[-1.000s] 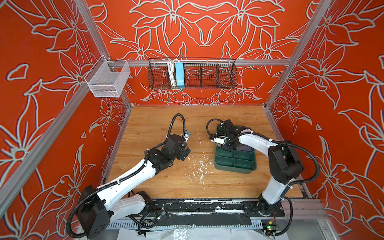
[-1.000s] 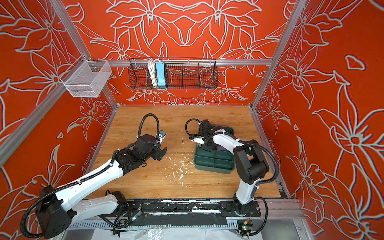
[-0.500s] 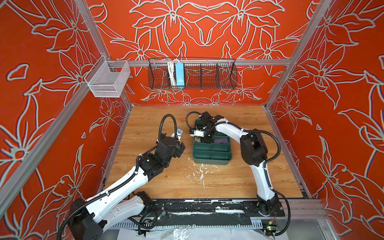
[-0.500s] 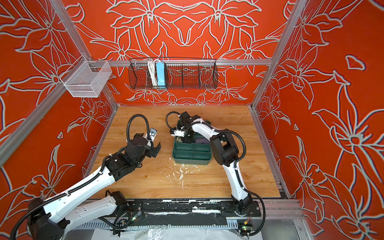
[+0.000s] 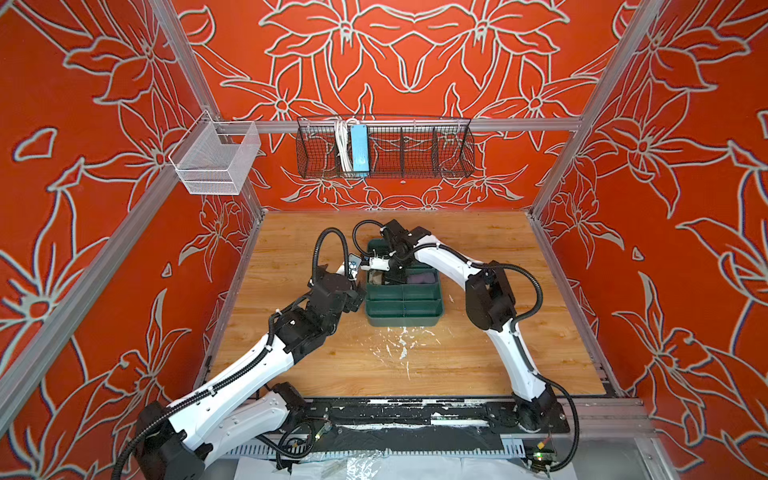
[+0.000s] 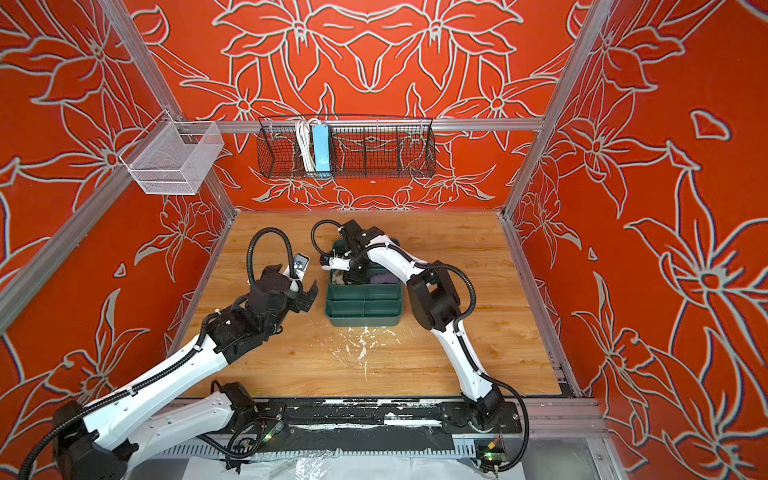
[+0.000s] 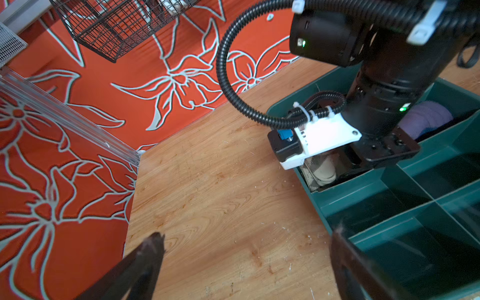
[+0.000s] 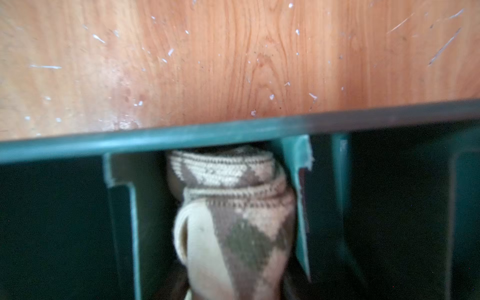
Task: Roll the socks
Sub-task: 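Carry the rolled sock with the right gripper into a tray compartment, then open the right gripper to release the rolled sock in the tray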
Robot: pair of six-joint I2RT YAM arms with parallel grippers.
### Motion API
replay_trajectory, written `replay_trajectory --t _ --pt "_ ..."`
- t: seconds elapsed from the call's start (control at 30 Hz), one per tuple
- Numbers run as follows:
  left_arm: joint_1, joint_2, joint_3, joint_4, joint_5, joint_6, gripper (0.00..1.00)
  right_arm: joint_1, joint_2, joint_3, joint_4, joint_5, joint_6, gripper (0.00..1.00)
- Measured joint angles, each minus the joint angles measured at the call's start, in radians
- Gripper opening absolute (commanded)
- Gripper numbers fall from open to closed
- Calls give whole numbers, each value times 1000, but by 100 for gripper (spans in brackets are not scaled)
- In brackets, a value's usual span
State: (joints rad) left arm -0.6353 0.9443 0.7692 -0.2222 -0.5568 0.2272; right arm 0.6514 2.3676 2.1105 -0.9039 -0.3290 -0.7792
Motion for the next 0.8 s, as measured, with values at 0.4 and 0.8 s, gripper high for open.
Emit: replay_trajectory --t 0.4,0.8 --pt "5 0 0 0 0 0 97 -7 -6 57 -98 -29 -51 53" --pt "15 3 0 0 1 0 98 -5 -8 86 -174 -51 -100 59"
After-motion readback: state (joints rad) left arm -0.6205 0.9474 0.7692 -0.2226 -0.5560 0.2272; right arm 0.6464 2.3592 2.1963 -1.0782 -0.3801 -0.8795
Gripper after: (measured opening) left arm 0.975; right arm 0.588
